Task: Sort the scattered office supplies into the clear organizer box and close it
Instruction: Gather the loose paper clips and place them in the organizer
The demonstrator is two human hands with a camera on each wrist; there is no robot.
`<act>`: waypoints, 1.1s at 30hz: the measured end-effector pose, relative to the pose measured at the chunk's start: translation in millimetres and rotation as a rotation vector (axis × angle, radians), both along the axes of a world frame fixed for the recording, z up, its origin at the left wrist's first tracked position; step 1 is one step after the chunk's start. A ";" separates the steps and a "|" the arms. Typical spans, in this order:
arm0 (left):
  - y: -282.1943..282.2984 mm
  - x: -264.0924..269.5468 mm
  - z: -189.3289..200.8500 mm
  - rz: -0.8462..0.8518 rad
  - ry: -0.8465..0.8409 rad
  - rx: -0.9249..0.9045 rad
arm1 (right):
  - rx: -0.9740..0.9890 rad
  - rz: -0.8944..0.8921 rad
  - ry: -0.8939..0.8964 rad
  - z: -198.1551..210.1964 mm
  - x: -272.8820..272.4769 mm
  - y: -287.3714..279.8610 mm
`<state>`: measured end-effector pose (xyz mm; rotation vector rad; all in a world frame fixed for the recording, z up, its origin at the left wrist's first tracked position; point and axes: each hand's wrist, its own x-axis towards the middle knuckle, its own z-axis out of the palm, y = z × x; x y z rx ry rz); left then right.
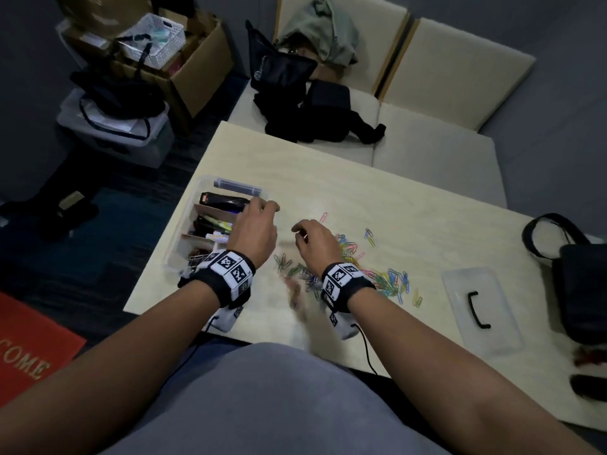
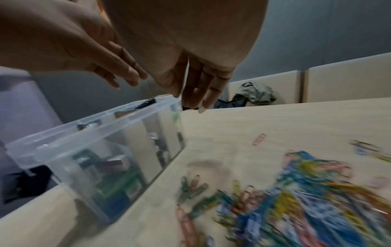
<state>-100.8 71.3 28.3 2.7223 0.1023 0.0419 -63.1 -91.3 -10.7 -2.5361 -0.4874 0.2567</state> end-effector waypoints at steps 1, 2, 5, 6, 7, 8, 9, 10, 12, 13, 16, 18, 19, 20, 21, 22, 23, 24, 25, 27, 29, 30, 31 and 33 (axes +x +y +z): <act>-11.1 2.6 -2.4 -0.038 0.022 -0.013 | -0.021 -0.017 0.007 -3.5 0.0 -12.6; -21.6 4.6 -5.5 -0.071 0.055 -0.014 | -0.041 -0.033 0.019 -7.4 -0.5 -24.8; -48.6 8.1 -19.7 -0.179 0.190 0.032 | -0.110 -0.085 0.058 -19.6 -2.9 -59.8; -54.5 7.6 -26.7 -0.208 0.241 0.056 | -0.138 -0.103 0.068 -23.1 -4.2 -70.8; -58.9 6.6 -35.1 -0.230 0.297 0.087 | -0.166 -0.119 0.079 -26.2 -5.3 -81.4; -62.6 5.1 -44.6 -0.246 0.359 0.126 | -0.195 -0.135 0.094 -29.3 -6.7 -92.3; -64.9 3.1 -53.7 -0.251 0.426 0.170 | -0.227 -0.151 0.114 -32.3 -8.5 -102.8; -66.6 0.9 -62.7 -0.245 0.492 0.208 | -0.267 -0.167 0.134 -36.0 -10.6 -113.4; -69.4 -2.9 -78.7 -0.213 0.608 0.247 | -0.355 -0.193 0.164 -44.5 -14.6 -134.9; -70.8 -4.3 -85.8 -0.200 0.646 0.258 | -0.394 -0.202 0.182 -49.1 -16.4 -146.1; -72.8 -10.6 -104.2 -0.188 0.664 0.315 | -0.502 -0.213 0.223 -60.2 -22.0 -175.6; -77.7 -14.0 -111.7 -0.198 0.633 0.353 | -0.537 -0.250 0.239 -64.9 -24.6 -192.1; -81.4 -14.7 -112.7 -0.204 0.615 0.354 | -0.539 -0.278 0.241 -67.1 -25.5 -198.8; -85.9 -14.3 -114.2 -0.208 0.606 0.341 | -0.533 -0.306 0.247 -69.6 -25.8 -205.0; -90.8 -13.5 -114.1 -0.208 0.601 0.317 | -0.530 -0.332 0.254 -71.6 -25.8 -210.1; -94.8 -12.6 -114.0 -0.214 0.599 0.294 | -0.534 -0.349 0.257 -72.9 -25.9 -213.9; -99.1 -11.2 -115.4 -0.227 0.597 0.274 | -0.546 -0.361 0.263 -74.9 -25.4 -218.0; -103.2 -9.7 -117.0 -0.242 0.599 0.256 | -0.555 -0.372 0.272 -75.9 -24.7 -221.7; -106.5 -8.4 -117.9 -0.254 0.603 0.237 | -0.558 -0.383 0.282 -76.7 -23.7 -224.4; -111.3 -5.8 -120.2 -0.262 0.599 0.207 | -0.554 -0.400 0.294 -78.3 -21.2 -228.1; -117.3 -1.5 -120.7 -0.259 0.589 0.195 | -0.544 -0.395 0.306 -80.3 -17.6 -230.8; -120.2 0.9 -121.8 -0.255 0.586 0.183 | -0.536 -0.385 0.310 -81.6 -15.9 -231.5; -122.9 2.9 -122.1 -0.252 0.582 0.167 | -0.527 -0.372 0.308 -82.6 -14.7 -231.3; -127.7 6.3 -124.5 -0.253 0.572 0.148 | -0.509 -0.327 0.290 -83.9 -13.5 -228.1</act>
